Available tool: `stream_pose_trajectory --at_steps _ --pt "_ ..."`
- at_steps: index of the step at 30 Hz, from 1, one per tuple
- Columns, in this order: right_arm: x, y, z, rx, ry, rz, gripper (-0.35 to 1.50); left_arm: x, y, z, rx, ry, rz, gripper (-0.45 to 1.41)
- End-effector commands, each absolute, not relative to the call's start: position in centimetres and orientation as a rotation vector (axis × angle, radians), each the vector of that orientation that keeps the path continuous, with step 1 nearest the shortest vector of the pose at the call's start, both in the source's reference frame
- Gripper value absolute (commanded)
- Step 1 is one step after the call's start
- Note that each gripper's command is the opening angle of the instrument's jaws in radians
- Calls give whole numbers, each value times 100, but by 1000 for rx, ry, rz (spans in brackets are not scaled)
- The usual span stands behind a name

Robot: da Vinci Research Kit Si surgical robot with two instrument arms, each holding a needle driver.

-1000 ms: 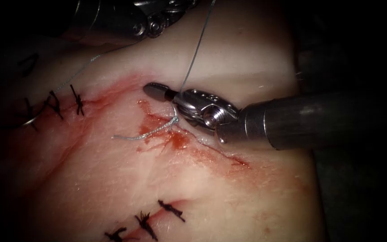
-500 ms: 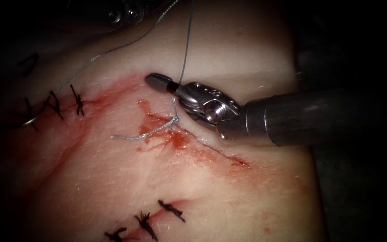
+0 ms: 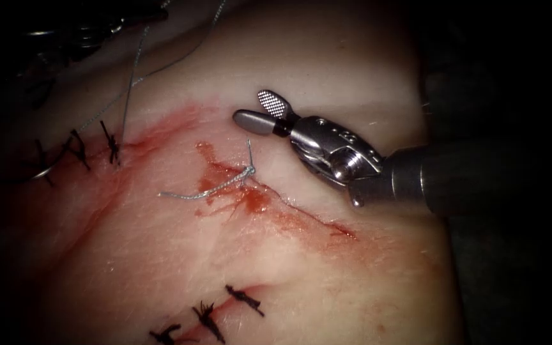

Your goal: Wound Closure

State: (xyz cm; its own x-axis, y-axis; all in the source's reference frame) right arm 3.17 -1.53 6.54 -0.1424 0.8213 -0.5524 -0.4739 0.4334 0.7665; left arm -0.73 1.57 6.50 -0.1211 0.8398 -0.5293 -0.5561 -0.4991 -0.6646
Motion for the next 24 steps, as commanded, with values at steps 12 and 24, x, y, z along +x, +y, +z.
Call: stream_pose_trajectory --at_steps 12,24 --pt "337 -161 619 364 1269 1163 143 -85 134 657 -993 -652 1951 32" --pt "333 -161 610 371 1268 1166 148 -86 182 620 -1052 -318 2805 118"
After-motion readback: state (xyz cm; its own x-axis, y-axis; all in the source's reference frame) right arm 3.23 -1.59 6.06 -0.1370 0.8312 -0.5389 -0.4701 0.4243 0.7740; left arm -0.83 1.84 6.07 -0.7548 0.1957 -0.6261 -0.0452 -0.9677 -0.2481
